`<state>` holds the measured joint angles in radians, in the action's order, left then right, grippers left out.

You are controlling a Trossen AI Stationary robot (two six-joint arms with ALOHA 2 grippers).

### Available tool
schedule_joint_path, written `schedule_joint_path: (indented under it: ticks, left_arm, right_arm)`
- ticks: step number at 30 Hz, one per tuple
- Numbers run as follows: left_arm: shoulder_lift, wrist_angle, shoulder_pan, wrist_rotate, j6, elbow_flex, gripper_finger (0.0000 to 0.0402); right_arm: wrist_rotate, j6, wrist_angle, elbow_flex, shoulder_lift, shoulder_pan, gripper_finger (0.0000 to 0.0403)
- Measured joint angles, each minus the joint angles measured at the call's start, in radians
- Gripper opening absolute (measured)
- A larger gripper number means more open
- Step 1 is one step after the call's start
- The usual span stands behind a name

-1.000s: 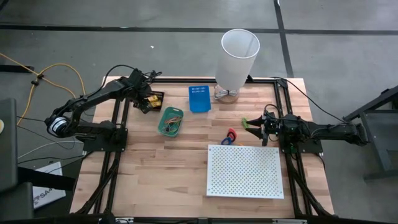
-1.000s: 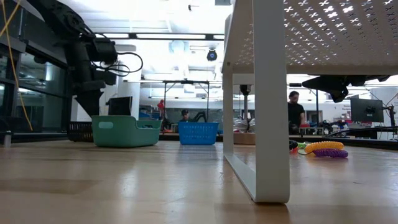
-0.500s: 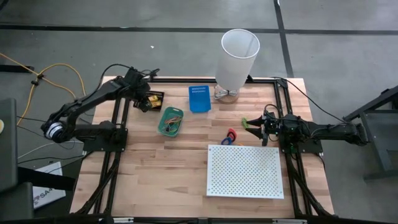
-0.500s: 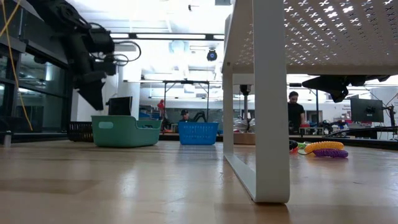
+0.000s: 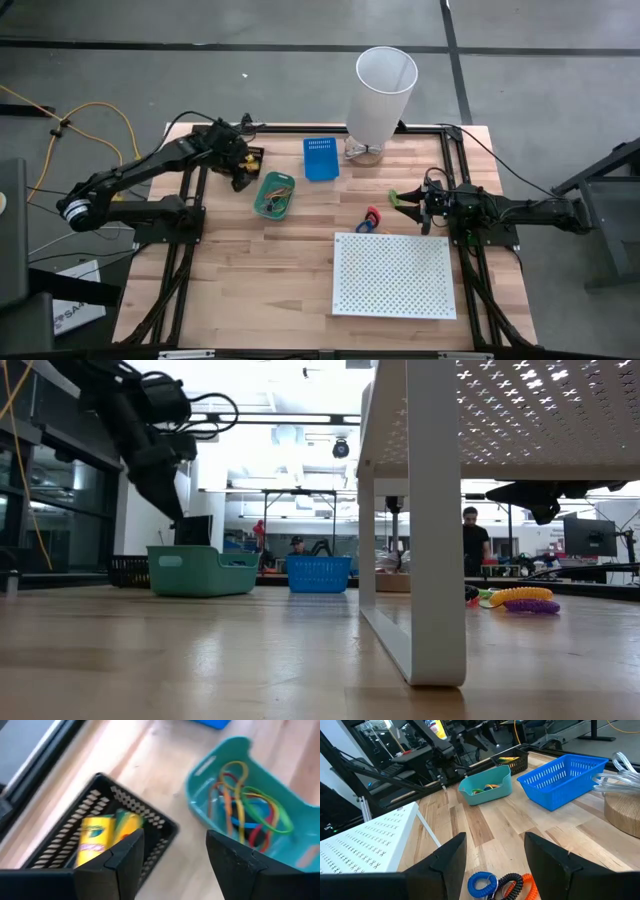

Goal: Pick & Place Office Desk Supplies
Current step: Put the green spring keychain into the blue bin

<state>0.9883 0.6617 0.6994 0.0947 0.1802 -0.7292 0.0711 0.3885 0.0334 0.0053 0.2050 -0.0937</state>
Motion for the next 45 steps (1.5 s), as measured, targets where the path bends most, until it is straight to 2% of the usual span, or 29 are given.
schedule_joint_path:
  ticks: [19,31,37,45]
  left_arm:
    - [0.001,-0.019,-0.504,0.002,-0.12,0.0,0.0207]
    - [0.001,-0.019,-0.777,0.001,-0.142,0.0,0.0207]
    - [0.001,-0.019,-0.844,-0.021,-0.205,0.0,0.0207]
    - [0.001,-0.019,-0.848,-0.021,-0.21,0.0,0.0207]
  right_arm:
    - [0.0,0.0,0.0,0.0,0.0,0.0,0.0188]
    - [0.0,0.0,0.0,0.0,0.0,0.0,0.0188]
    - [0.0,0.0,0.0,0.0,0.0,0.0,0.0188]
    - [0.0,0.0,0.0,0.0,0.0,0.0,0.0188]
